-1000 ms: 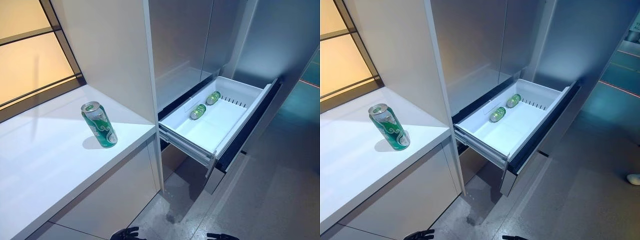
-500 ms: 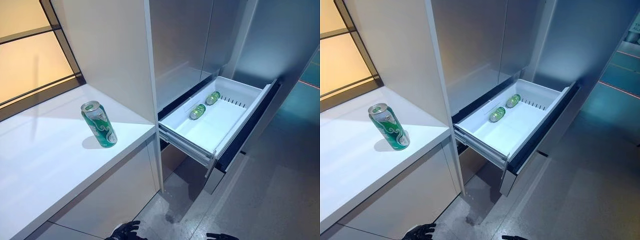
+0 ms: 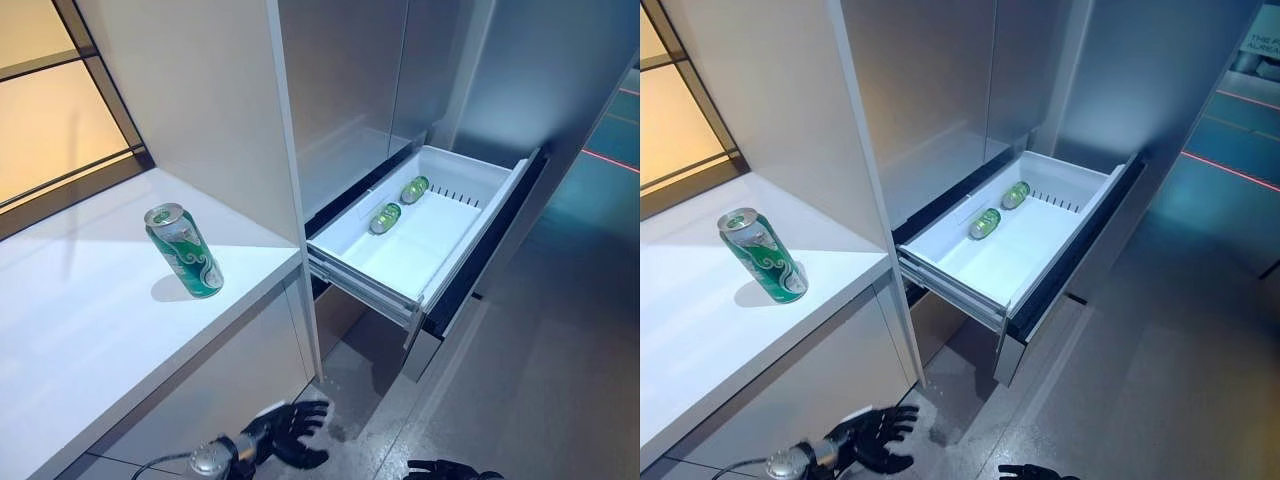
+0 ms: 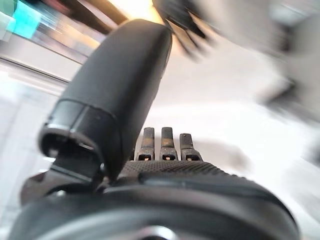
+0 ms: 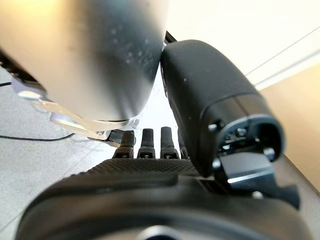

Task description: Put drinks into fridge and close the fridge

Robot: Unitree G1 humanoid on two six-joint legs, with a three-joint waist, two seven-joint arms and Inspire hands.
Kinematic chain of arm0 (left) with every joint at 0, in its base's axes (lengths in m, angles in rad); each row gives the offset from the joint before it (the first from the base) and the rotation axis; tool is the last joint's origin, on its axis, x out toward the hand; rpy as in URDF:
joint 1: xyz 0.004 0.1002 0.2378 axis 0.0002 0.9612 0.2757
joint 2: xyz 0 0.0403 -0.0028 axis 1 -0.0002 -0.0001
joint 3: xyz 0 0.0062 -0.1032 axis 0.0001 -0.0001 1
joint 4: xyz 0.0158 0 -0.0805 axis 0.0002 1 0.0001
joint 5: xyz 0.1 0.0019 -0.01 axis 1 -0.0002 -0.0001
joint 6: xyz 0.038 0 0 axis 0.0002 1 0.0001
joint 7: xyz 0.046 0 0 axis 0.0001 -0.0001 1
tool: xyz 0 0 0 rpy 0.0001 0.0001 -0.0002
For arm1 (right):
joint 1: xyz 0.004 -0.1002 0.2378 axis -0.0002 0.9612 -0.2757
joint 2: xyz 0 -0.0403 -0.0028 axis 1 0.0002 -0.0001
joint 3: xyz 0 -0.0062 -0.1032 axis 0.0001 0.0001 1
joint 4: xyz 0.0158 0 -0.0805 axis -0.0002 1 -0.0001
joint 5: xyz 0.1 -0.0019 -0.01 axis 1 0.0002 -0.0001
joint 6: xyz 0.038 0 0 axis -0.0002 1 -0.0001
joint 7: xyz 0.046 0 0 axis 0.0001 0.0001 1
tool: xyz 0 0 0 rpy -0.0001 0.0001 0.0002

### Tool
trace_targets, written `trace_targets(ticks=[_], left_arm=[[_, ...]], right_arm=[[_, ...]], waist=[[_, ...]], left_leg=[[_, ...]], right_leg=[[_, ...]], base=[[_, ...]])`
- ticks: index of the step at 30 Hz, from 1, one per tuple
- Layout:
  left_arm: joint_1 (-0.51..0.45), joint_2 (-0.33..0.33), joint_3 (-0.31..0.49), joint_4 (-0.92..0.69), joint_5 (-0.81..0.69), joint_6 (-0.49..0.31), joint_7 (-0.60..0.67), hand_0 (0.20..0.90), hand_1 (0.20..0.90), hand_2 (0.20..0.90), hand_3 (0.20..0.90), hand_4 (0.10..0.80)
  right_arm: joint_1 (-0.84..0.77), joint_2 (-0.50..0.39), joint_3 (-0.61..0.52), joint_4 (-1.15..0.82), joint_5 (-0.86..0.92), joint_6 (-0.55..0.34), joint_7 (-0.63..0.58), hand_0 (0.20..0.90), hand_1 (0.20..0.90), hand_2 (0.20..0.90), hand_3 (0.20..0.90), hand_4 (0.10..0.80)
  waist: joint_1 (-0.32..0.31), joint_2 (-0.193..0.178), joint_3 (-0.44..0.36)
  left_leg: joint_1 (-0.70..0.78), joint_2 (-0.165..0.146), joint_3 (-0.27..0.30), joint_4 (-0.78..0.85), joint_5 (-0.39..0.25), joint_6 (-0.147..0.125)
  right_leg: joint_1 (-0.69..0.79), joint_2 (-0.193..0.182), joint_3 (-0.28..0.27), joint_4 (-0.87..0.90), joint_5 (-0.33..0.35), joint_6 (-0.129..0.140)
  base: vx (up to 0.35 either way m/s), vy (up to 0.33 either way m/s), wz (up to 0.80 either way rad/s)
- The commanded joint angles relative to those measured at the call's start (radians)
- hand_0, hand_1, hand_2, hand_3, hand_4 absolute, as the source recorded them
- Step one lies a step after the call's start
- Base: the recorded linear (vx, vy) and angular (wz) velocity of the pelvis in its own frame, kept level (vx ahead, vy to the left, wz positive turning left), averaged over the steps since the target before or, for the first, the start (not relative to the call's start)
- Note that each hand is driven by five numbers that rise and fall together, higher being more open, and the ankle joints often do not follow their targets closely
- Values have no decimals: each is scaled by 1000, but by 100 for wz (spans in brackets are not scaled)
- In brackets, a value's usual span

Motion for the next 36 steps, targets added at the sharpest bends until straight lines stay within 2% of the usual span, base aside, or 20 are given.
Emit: trace_targets(ticks=[1, 2, 3, 6, 10, 15, 18, 20, 24, 27, 28, 31, 36], left_arm=[[-118, 16, 114, -301, -304, 138, -183, 900, 900, 900, 900, 800], [-118, 39, 149, -435, -398, 184, -204, 900, 900, 900, 900, 800], [-120, 51, 170, -522, -439, 198, -198, 900, 900, 900, 900, 800], [-131, 71, 249, -757, -537, 255, -119, 900, 900, 900, 900, 800], [-161, 84, 332, -927, -606, 204, -7, 900, 900, 900, 900, 800], [-227, 119, 419, -1044, -613, 36, 139, 900, 900, 900, 900, 800], [-271, 164, 451, -1052, -499, -97, 257, 900, 900, 900, 900, 800], [-305, 198, 475, -1035, -424, -147, 365, 900, 900, 900, 900, 800], [-346, 244, 524, -979, -301, -150, 528, 900, 900, 900, 900, 800], [-366, 272, 568, -857, -330, -142, 621, 900, 900, 900, 900, 800], [-366, 274, 577, -833, -332, -145, 640, 900, 900, 900, 900, 800], [-363, 289, 623, -690, -349, -220, 662, 900, 900, 900, 900, 800], [-364, 281, 658, -557, -423, -220, 618, 900, 900, 900, 900, 800]], right_arm=[[1, -60, 10, 22, -40, 13, 57, 900, 900, 900, 900, 800], [11, -62, 7, 15, -38, 10, 58, 900, 900, 900, 900, 800], [18, -60, 5, 10, -39, 9, 57, 900, 900, 900, 900, 800], [41, -49, 12, 3, -30, -5, 48, 900, 900, 900, 900, 800], [64, -31, 31, 17, -23, -36, 30, 900, 900, 900, 900, 800], [87, -5, 64, 61, -1, -92, -2, 900, 900, 900, 900, 800], [94, 4, 73, 74, 5, -107, -18, 900, 900, 900, 900, 800], [98, 7, 82, 81, 6, -113, -23, 900, 900, 900, 900, 800], [98, 10, 94, 84, 14, -111, -28, 900, 900, 900, 900, 800], [99, 9, 104, 81, 22, -105, -31, 900, 900, 900, 900, 800], [99, 8, 104, 79, 22, -103, -31, 900, 900, 900, 900, 800], [102, 9, 99, 67, 19, -94, -33, 900, 900, 900, 900, 800], [103, 13, 94, 63, 21, -85, -36, 900, 900, 900, 900, 800]], waist=[[27, 9, 8], [34, 7, 9], [39, 5, 8], [49, -1, 2], [58, -3, -11], [68, -4, -33], [69, -2, -42], [68, 0, -48], [65, 3, -55], [62, 6, -60], [61, 6, -60], [55, 9, -61], [52, 9, -62]], left_leg=[[-16, -38, 14, 29, -82, 6], [-17, -38, 8, 29, -82, 8], [-16, -39, 4, 27, -82, 10], [-15, -41, -11, 21, -83, 16], [-11, -45, -31, 17, -87, 23], [-6, -48, -59, 11, -92, 23], [-3, -49, -70, 8, -93, 20], [-1, -49, -74, 6, -93, 18], [2, -48, -74, 5, -94, 15], [5, -49, -73, 5, -95, 13], [6, -49, -73, 5, -95, 12], [9, -48, -65, 7, -94, 10], [16, -48, -64, 8, -97, 10]], right_leg=[[-75, 26, -19, 100, -60, 37], [-75, 27, -22, 102, -60, 36], [-74, 27, -23, 101, -60, 35], [-69, 30, -23, 99, -64, 30], [-59, 33, -20, 92, -70, 26], [-44, 38, -22, 82, -81, 19], [-38, 41, -24, 79, -87, 16], [-36, 44, -24, 78, -89, 13], [-32, 47, -22, 75, -93, 11], [-29, 49, -17, 73, -95, 11], [-29, 49, -17, 74, -95, 11], [-27, 47, -16, 77, -96, 11], [-23, 45, -14, 81, -101, 12]], base=[[-17, -49, -2], [-17, -65, -2], [-6, -59, -1], [6, -44, -1], [8, -17, 1], [20, -15, 2], [26, -12, 4], [29, 0, 4], [7, 0, 1], [0, 0, 0], [0, 0, 0], [0, 0, 0], [0, 0, 0]])
